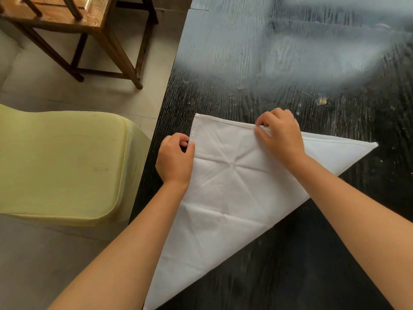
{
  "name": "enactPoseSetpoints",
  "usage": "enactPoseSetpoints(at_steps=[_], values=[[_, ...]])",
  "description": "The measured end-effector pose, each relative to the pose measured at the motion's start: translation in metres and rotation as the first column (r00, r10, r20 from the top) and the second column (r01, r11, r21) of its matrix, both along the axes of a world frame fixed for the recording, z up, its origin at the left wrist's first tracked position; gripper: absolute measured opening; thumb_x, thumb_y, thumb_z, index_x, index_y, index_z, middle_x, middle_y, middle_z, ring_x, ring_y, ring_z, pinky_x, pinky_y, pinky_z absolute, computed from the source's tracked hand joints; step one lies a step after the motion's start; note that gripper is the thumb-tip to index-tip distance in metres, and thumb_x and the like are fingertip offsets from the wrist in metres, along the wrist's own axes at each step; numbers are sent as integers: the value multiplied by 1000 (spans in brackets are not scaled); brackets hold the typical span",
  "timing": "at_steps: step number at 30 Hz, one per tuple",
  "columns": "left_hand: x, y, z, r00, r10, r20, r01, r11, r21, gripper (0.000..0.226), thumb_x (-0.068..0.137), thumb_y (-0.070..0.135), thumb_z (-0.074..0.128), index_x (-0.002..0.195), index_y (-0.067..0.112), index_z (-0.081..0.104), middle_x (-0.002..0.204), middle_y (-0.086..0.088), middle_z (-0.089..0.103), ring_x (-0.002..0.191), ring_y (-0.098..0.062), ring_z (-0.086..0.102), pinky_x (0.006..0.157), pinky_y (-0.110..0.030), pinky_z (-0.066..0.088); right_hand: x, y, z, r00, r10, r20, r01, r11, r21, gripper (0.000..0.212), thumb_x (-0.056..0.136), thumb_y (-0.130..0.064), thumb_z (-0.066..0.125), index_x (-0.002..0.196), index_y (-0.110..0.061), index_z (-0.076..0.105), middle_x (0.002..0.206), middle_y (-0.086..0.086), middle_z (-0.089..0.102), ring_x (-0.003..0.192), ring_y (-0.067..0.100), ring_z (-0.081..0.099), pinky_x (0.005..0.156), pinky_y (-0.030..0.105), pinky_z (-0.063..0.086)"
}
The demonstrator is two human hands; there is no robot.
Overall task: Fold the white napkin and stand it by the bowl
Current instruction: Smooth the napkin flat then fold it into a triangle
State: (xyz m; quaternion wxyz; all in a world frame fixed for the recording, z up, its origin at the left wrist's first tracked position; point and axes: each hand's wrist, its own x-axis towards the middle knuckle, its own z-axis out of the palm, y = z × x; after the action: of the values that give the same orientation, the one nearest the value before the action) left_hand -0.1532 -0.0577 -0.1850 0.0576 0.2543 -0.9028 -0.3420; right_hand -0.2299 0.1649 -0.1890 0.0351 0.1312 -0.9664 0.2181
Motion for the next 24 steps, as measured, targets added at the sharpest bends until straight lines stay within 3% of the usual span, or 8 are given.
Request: enactPoseSetpoints(at_steps=[4,10,12,15,20,24], values=[[0,3,2,999,-48,-11,48,998,36,7,85,17,61,85,15,68,85,0,63,77,-11,52,58,-22,35,15,22,0,1000,-2,10,2,1000,11,5,82,-9,58,79,-5,59,75,12,56,72,32,49,61,40,41],[12,23,3,976,-218,-16,219,975,42,9,84,14,61,83,14,70,82,0,64,75,-15,55,66,-29,46,85,48,4,982,-183,53,182,983,14,7,80,-6,58,74,-6,55,71,10,54,67,27,47,57,37,38],[20,31,3,956,-291,-26,292,956,38,8,83,12,61,82,14,69,80,0,63,73,-13,53,66,-25,42,116,55,7,969,-242,56,241,970,32,10,81,-6,60,73,-7,54,69,9,53,65,25,46,55,35,36],[35,46,5,906,-422,-36,423,906,28,8,82,10,62,82,14,69,78,1,62,71,-12,50,68,-22,38,167,67,12,939,-337,72,334,941,51,14,84,-8,60,72,-9,54,66,5,52,62,21,45,53,36,38],[70,77,9,777,-628,-42,627,778,-35,6,82,10,63,81,13,68,75,0,62,71,-15,51,72,-34,47,243,90,17,859,-504,90,494,862,113,16,86,-13,60,72,-11,54,67,6,53,63,19,45,58,33,37],[95,99,10,714,-699,-31,695,713,-90,8,82,10,62,79,14,68,74,-2,63,71,-19,54,71,-42,48,280,100,19,785,-614,83,602,787,134,12,87,-15,60,77,-9,58,71,8,57,66,23,50,63,32,34]])
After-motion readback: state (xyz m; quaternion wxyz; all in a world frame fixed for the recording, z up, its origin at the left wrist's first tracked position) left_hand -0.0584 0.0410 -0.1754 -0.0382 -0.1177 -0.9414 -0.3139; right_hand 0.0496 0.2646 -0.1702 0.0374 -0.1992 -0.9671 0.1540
